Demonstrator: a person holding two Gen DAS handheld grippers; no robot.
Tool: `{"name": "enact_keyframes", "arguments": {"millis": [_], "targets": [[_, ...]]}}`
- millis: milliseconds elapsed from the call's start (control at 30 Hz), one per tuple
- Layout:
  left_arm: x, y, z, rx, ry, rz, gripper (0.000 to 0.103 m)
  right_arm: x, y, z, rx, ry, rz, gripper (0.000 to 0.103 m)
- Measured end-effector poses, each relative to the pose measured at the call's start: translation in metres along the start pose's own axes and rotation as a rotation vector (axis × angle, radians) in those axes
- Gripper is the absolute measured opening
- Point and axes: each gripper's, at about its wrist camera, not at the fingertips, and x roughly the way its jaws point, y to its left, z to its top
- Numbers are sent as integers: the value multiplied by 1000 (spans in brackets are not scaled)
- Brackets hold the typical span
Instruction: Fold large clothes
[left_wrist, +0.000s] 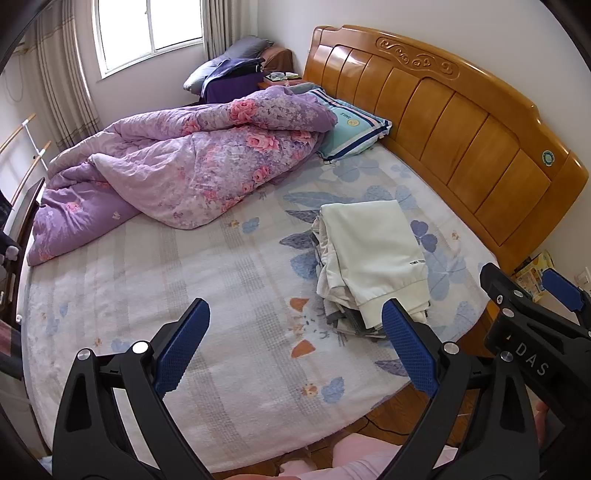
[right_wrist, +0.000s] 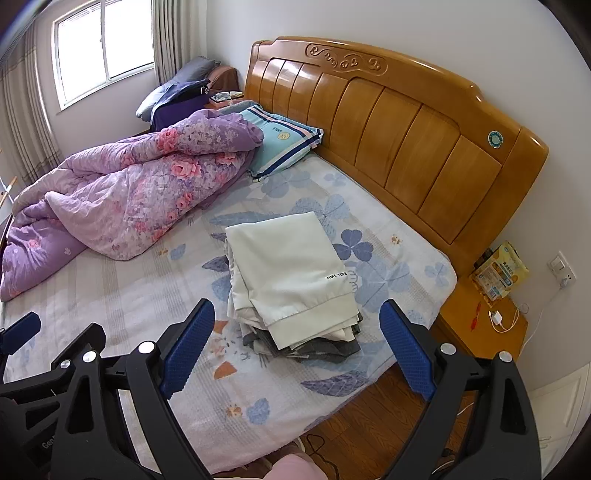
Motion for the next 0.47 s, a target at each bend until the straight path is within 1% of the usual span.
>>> {"name": "enact_keyframes", "arguments": {"millis": [167,300,400,467], "targets": [[1,0,-2,-4,7,-5,95,3,1,0,-7,3,-1,87],[5,1,-3,-4,28,-4,95,5,3,-1,-10,17,-3,87],[6,0,-3,-8,32,-21,95,7,2,1,-6,19,4,87],[6,-1,-3,-1,34,-10,95,9,1,3,-9,20,5,87]]}}
